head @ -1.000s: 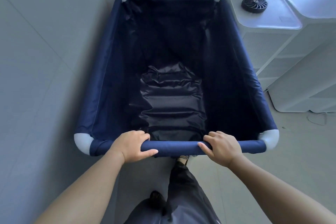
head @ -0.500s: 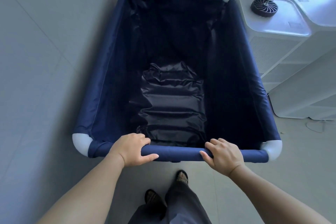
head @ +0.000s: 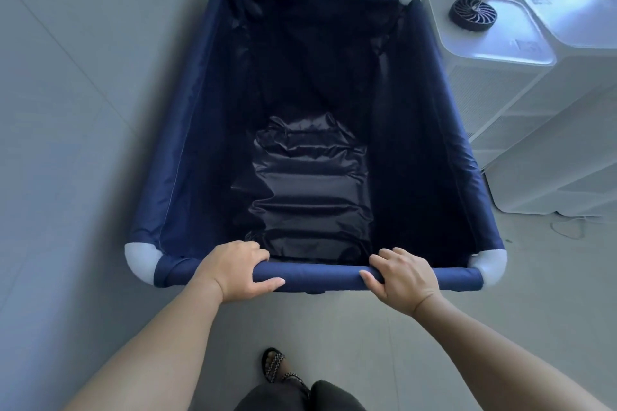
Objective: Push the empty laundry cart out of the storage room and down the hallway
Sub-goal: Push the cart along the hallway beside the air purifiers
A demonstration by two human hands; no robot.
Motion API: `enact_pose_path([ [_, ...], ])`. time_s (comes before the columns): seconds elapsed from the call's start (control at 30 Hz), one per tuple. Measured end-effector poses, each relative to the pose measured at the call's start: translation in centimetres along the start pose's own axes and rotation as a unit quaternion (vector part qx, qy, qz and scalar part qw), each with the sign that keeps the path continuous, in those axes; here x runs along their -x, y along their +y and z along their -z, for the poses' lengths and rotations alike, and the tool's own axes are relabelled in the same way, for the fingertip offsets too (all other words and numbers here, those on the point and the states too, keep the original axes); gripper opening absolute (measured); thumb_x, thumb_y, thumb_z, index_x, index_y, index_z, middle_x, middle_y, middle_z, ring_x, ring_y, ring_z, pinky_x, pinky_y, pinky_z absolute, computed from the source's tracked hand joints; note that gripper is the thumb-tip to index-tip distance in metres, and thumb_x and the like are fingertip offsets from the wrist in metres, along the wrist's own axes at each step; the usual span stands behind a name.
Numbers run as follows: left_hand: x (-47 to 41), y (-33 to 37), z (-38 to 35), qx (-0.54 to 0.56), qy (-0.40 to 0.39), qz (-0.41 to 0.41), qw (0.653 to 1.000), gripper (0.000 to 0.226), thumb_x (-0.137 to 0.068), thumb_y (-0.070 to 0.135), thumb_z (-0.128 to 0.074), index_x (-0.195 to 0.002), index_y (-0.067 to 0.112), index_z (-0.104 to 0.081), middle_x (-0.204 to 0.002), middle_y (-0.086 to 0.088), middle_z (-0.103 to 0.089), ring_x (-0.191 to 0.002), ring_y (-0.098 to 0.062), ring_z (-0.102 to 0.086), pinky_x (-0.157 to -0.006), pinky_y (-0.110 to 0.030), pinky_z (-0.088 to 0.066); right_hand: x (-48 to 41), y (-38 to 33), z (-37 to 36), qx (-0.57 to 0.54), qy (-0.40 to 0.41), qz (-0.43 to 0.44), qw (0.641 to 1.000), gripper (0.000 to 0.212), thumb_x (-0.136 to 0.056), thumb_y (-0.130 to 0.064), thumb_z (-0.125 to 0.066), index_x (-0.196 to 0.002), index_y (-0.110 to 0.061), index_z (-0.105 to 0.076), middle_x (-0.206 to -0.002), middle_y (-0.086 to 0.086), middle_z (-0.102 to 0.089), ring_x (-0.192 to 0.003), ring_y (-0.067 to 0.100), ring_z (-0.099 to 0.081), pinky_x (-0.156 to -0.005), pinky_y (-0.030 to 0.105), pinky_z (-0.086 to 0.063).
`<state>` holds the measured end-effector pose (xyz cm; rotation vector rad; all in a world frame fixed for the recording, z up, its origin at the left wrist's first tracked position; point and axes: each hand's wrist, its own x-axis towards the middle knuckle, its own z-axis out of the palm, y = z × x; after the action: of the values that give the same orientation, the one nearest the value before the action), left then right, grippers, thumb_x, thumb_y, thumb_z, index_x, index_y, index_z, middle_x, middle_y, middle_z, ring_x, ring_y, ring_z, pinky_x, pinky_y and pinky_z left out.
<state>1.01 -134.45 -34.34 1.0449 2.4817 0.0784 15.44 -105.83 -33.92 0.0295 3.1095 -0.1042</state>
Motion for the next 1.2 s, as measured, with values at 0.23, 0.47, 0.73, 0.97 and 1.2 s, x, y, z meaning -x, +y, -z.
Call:
enact_pose_path([
  [0.23, 0.08, 0.17, 0.04, -0.023, 0.004, 0.000, 1.000, 0.053, -0.076, 0.076, -0.033, -0.089, 0.031, -0.057, -0.078, 0.013, -0.046, -0.073, -0.008, -0.045, -0.062, -0.026, -0.037, -0.06, -0.14, -0.03, 0.003, 0.038, 0.001, 0.999, 0.046, -0.083, -0.053, -0.038, -0.057, -0.018, -0.054, -0.054, -0.004, -0.053, -0.048, 0.018, -0.051, -0.037, 0.025, -0.027],
  [0.47, 0.13, 0.29, 0.11, -0.041, -0.008, 0.005, 0.999, 0.051, -0.079, 0.075, -0.034, -0.091, 0.030, -0.056, -0.080, 0.013, -0.045, -0.076, -0.009, -0.043, -0.064, -0.027, -0.035, -0.13, -0.10, -0.58, 0.023, 0.076, 0.007, 0.997, 0.045, -0.080, -0.053, -0.039, -0.053, -0.021, -0.053, -0.050, -0.006, -0.051, -0.044, 0.016, -0.049, -0.033, 0.025, -0.026],
  [0.73, -0.01, 0.05, -0.20, -0.044, -0.005, -0.001, 0.999, 0.060, -0.072, 0.079, -0.022, -0.090, 0.033, -0.055, -0.080, 0.014, -0.045, -0.075, -0.007, -0.041, -0.064, -0.026, -0.035, -0.16, -0.14, -0.76, 0.032, 0.095, 0.000, 0.995, 0.046, -0.079, -0.054, -0.039, -0.051, -0.021, -0.054, -0.049, -0.007, -0.050, -0.043, 0.015, -0.048, -0.034, 0.023, -0.026],
  [0.97, 0.11, 0.04, -0.11, -0.043, -0.006, -0.002, 0.999, 0.058, -0.073, 0.078, -0.024, -0.091, 0.032, -0.055, -0.080, 0.014, -0.043, -0.076, -0.008, -0.040, -0.064, -0.027, -0.033, -0.14, -0.24, -0.77, 0.037, 0.104, 0.003, 0.994, 0.046, -0.079, -0.053, -0.038, -0.051, -0.020, -0.054, -0.049, -0.005, -0.051, -0.043, 0.016, -0.049, -0.033, 0.024, -0.026],
  [1.2, 0.24, 0.05, -0.21, -0.056, 0.003, -0.006, 0.998, 0.055, -0.076, 0.076, -0.027, -0.093, 0.031, -0.055, -0.082, 0.015, -0.042, -0.080, -0.009, -0.044, -0.065, -0.027, -0.035, -0.08, -0.33, -0.83, 0.028, 0.113, 0.002, 0.993, 0.047, -0.079, -0.052, -0.038, -0.052, -0.018, -0.055, -0.051, -0.005, -0.052, -0.044, 0.018, -0.049, -0.034, 0.024, -0.027],
])
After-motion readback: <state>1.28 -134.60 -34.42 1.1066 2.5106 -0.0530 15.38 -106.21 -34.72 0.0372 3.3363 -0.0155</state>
